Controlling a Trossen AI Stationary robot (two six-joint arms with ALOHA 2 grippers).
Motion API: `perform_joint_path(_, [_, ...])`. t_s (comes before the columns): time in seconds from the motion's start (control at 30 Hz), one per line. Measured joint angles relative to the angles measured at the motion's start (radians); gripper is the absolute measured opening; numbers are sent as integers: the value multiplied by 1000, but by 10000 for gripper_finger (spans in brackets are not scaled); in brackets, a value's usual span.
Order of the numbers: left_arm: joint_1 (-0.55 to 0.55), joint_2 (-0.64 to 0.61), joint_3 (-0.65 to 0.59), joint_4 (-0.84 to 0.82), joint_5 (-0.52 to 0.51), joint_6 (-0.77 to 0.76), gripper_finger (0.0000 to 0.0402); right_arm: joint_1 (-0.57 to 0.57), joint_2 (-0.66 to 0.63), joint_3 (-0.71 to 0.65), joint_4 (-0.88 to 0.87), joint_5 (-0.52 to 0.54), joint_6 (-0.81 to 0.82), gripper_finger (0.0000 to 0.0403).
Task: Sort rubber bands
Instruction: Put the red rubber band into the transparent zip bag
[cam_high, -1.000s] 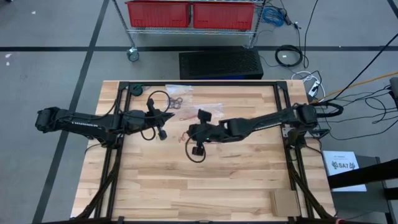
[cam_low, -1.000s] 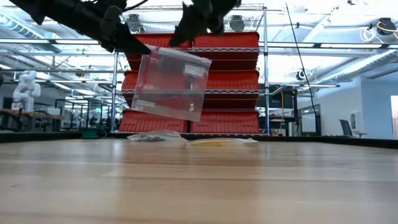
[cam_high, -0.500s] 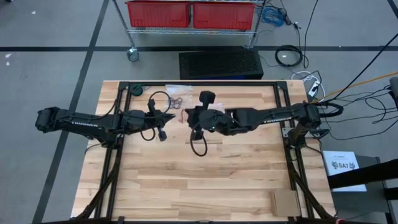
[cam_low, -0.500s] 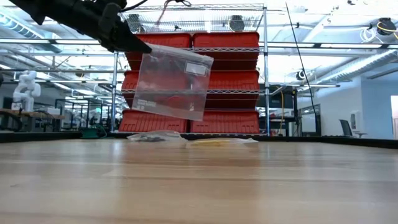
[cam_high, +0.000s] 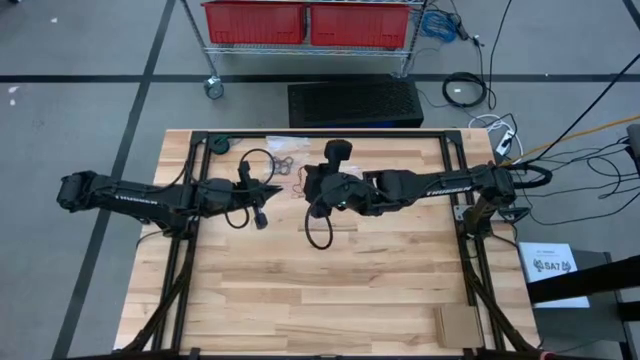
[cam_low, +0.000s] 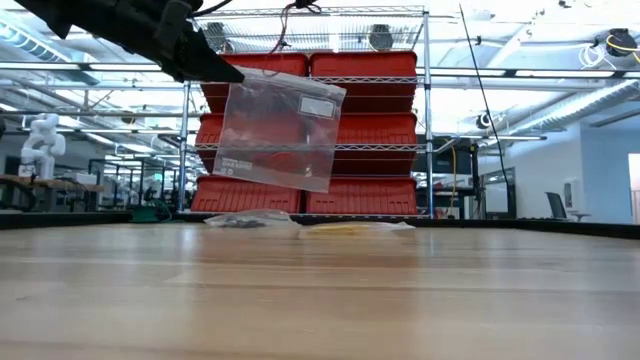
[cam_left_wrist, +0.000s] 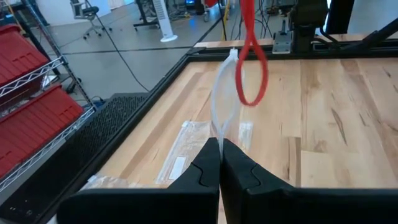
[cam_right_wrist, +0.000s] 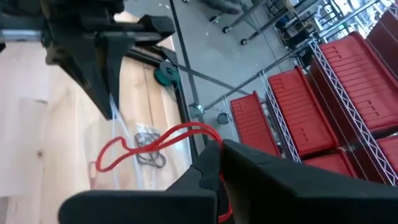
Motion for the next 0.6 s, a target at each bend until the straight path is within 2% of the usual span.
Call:
perform_joint_path(0.23, [0,0,0,0,0,0,0,-3,-2,0,-9,45,-4,0])
perform_joint_path(0.6, [0,0,0,0,0,0,0,-4,-48,1,-9,44,7,0])
